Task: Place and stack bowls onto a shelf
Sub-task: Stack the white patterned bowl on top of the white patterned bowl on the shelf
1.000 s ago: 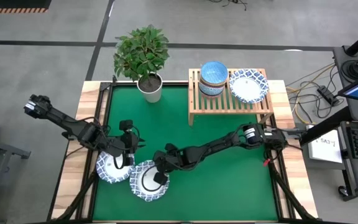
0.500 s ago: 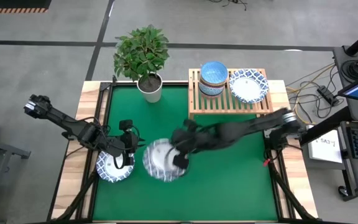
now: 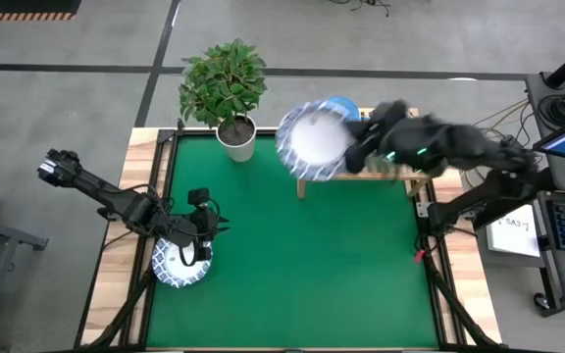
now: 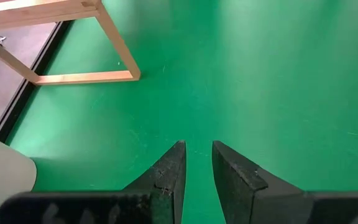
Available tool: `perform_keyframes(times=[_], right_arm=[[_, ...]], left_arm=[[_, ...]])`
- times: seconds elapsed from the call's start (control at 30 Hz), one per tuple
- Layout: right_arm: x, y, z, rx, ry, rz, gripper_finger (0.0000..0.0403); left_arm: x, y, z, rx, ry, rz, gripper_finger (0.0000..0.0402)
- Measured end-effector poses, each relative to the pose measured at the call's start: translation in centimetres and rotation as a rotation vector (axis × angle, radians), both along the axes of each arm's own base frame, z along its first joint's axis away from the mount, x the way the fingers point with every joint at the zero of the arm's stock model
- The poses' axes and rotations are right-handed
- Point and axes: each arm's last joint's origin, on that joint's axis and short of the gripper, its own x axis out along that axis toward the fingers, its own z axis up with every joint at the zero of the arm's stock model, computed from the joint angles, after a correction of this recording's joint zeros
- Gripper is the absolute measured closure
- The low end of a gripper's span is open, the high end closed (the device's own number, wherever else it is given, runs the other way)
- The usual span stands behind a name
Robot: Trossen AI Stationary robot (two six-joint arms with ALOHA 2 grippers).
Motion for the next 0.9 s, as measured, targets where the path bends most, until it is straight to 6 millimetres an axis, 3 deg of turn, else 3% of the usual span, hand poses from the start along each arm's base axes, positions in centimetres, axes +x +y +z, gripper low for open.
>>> perform_keyframes(times=[0.2, 0.4, 0.77, 0.9], right_arm=[[-6.6, -2.7, 2.3, 0.068, -0.155, -0.184, 0.0394], [-10.7, -4.1, 2.1, 0.083, -0.175, -0.433, 0.0394], [-15.9, -4.3, -0.4, 0.183, -0.063, -0.734, 0.0394], [-15.1, -4.5, -1.5, 0.201, -0.031, -0.752, 0.0394]], left_arm=[[0.0, 0.0, 0.0, 0.003, -0.001, -0.002, 0.0341], [0.1, 0.0, 0.1, 0.002, -0.007, -0.003, 0.0341], [0.1, 0.0, 0.1, 0.001, -0.010, -0.004, 0.0341], [0.1, 0.0, 0.1, 0.001, -0.010, -0.004, 0.0341]])
